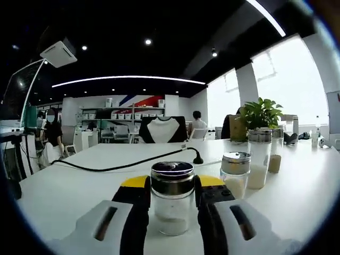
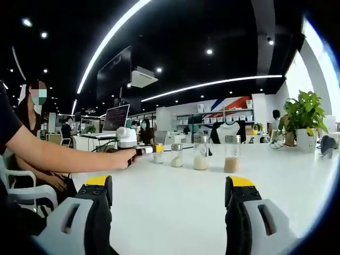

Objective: Rotate the seasoning bottle until the label or dispensing opening points toward the visible target arrow and the bottle remains upright within the marked orientation range

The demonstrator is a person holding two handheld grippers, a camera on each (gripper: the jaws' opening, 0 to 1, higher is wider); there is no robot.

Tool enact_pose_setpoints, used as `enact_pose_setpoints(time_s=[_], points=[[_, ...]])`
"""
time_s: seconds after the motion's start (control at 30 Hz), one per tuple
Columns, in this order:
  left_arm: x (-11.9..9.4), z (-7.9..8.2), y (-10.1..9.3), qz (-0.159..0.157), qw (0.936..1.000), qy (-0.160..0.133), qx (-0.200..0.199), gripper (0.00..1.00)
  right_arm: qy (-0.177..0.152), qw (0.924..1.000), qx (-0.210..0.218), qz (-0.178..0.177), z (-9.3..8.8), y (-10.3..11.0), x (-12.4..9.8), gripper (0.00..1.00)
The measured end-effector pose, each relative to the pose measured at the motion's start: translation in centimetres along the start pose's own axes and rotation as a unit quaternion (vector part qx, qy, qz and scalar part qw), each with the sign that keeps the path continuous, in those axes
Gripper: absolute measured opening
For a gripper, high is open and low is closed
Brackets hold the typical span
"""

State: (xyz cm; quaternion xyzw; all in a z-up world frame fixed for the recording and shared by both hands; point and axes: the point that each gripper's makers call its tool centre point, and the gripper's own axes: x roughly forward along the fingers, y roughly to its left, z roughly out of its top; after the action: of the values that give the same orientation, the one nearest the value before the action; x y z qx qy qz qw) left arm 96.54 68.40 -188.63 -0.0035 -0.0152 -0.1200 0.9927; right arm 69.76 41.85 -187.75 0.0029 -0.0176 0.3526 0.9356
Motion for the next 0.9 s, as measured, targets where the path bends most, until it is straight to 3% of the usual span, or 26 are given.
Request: enact_pose_setpoints(time_s=[0.1, 0.2, 0.33, 0.43, 0.5, 0.53, 0.67, 0.9], points=[[-0.1, 0.0, 0.4, 0.019, 0.9998, 0.007, -0.002, 0.34, 0.002, 1.0000, -0.002, 0.002, -0.1, 0.2, 0.1, 0.89], [-0.3, 0.1, 0.1, 0.011, 0.9999, 0.011, -0.003, 0.34, -0.011, 0.9999, -0.002, 0.010, 0.2, 0.5, 0.0, 0.88], [-0.8, 1.3, -0.1, 0.013, 0.9998, -0.008, -0.011, 0.33, -0.021, 0.9997, 0.002, 0.011, 0.6, 0.4, 0.0, 0.87], [-1.0, 2.3, -0.7, -0.003, 0.9999, -0.013, -0.007, 0.33, -0.021, 0.9997, 0.002, 0.012, 0.6, 0.4, 0.0, 0.86], [-1.8, 3.2, -1.5, -0.012, 0.9996, -0.026, 0.001, 0.33, -0.018, 0.9998, -0.001, 0.007, 0.6, 0.2, -0.1, 0.86], [-2.2, 3.9, -2.2, -0.029, 0.9985, -0.047, -0.005, 0.33, -0.019, 0.9998, 0.000, 0.006, 0.7, 0.1, -0.1, 0.86], [-3.6, 4.7, -3.9, -0.059, 0.9969, -0.052, 0.000, 0.34, -0.029, 0.9995, -0.013, 0.003, 1.4, -0.1, -0.5, 0.81], [-5.8, 4.7, -6.8, -0.097, 0.9946, -0.031, -0.023, 0.34, -0.017, 0.9983, -0.056, 0.008, 1.1, 0.1, -0.7, 0.67]])
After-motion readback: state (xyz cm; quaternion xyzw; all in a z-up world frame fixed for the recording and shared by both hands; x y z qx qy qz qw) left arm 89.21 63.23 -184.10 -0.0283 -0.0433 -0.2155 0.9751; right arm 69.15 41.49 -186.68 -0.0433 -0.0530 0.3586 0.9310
